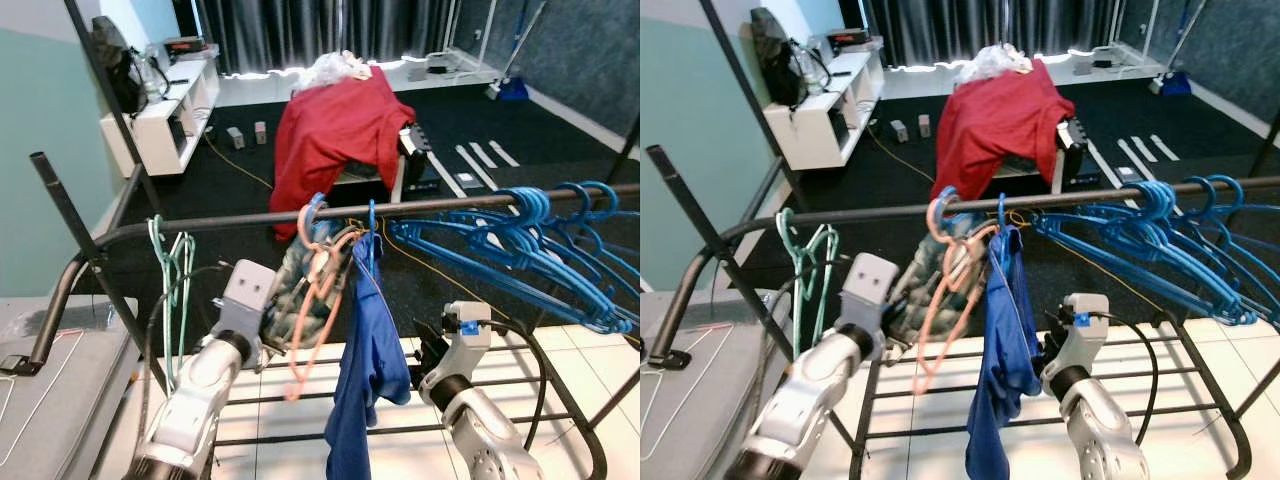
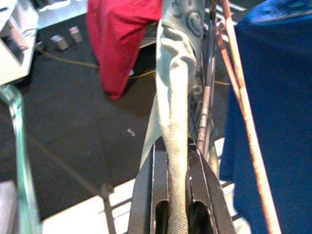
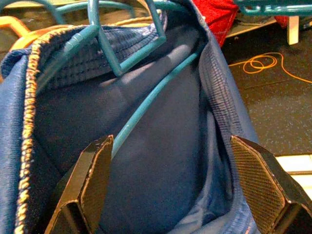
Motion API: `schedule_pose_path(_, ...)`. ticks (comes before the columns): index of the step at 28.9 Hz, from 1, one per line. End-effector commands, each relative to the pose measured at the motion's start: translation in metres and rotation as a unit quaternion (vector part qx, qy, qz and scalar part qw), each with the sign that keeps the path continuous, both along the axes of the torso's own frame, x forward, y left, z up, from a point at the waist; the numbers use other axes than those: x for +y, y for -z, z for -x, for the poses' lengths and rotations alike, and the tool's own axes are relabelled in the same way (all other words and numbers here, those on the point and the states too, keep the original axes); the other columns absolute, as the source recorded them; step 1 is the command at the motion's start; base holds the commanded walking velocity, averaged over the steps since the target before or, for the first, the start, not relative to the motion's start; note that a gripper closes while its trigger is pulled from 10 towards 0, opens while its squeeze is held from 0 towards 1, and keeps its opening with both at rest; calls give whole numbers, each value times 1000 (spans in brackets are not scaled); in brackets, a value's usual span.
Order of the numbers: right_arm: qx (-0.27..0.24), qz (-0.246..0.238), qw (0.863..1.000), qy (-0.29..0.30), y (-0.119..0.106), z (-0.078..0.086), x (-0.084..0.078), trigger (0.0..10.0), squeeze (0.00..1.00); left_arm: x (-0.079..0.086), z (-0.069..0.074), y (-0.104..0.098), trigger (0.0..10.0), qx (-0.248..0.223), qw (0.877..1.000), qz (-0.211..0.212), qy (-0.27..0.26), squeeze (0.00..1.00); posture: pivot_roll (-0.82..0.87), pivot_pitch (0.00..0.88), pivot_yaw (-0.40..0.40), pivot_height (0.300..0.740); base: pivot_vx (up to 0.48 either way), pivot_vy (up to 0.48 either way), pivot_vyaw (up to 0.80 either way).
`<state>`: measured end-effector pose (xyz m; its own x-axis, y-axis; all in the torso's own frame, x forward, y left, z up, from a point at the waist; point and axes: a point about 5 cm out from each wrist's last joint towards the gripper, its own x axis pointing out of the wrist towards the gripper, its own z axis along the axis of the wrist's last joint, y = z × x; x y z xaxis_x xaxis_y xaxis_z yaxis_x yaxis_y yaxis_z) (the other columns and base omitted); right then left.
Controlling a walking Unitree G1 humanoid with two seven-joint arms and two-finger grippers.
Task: Hang hanger
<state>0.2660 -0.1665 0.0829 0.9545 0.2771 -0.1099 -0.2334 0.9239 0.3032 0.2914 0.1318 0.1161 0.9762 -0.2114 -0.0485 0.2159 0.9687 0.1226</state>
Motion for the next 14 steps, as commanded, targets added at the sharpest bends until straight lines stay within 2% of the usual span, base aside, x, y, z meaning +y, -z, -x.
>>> schedule_pose_path(1, 1, -7, 1000, -1, 0, 1, 2, 10000, 0, 15, 2, -9, 0, -30, 999, -3, -31, 0, -58, 0, 54, 740, 0, 0, 0)
schedule_pose_path(3, 1, -8, 1000, -2, 0, 1, 3, 10000, 0, 35, 14, -6, 0, -31, 997, -7, -63, 0, -42, 0, 47, 740, 0, 0, 0)
schedule_pose_path(6, 2, -10, 1000, -3, 0, 1, 3, 10000, 0, 44, 22, 1, 0, -19, 997, -24, -71, 0, -36, 0, 42, 740, 0, 0, 0)
schedule_pose_path(10, 3, -11, 1000, -5, 0, 0, 3, 10000, 0, 40, 27, 10, 0, -7, 998, -47, -47, 0, -36, 0, 41, 740, 0, 0, 0)
schedule_pose_path(14, 2, -10, 1000, -5, 0, 0, 2, 10000, 0, 29, 32, 19, 0, 19, 999, -46, -17, 0, -43, 0, 47, 740, 0, 0, 0)
